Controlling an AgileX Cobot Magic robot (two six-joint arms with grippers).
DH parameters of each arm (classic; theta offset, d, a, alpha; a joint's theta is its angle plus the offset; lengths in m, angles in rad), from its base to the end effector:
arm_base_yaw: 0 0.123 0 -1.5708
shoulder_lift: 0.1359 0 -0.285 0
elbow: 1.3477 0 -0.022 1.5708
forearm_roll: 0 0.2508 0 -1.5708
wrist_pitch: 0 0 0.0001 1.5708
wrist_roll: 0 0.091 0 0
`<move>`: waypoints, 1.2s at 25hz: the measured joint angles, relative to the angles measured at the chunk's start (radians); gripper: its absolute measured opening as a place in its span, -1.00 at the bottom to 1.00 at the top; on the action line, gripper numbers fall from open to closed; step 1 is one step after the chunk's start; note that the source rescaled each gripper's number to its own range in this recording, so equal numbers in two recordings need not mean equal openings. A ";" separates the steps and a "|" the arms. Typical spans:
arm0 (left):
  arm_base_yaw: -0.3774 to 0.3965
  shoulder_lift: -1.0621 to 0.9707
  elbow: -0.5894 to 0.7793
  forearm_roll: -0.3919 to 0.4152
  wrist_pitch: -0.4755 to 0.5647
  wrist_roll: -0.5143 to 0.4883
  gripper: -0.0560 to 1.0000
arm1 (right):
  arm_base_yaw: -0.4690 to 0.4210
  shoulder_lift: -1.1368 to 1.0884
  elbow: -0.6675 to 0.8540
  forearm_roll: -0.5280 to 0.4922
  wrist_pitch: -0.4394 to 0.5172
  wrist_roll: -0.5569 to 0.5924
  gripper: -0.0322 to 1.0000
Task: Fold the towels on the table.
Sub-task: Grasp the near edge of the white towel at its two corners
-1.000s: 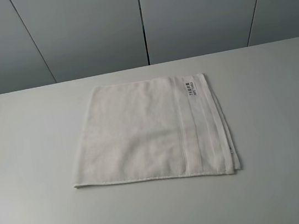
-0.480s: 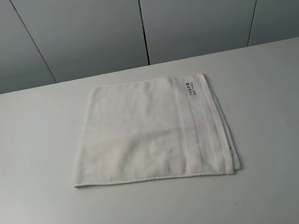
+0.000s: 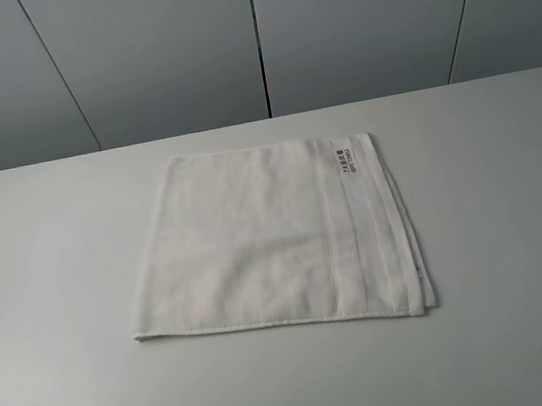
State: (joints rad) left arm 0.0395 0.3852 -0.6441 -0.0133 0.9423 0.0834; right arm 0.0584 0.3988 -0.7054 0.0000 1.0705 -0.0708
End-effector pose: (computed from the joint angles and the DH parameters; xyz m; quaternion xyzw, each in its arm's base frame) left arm 0.0565 0.0013 0.3195 0.0185 0.8834 0.0222 0.4677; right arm 0.0487 0.0028 0.3277 -0.0582 0.8998 -0.0027 0.4323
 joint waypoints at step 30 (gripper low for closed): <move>-0.509 1.161 -0.129 -0.078 -0.205 0.774 1.00 | 0.200 0.920 -0.133 0.380 -0.197 -0.668 1.00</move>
State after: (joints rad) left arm -0.4696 1.5460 -0.7727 -0.0917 0.7377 0.8578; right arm 0.2585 1.3186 -0.8380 0.3801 0.8739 -0.7385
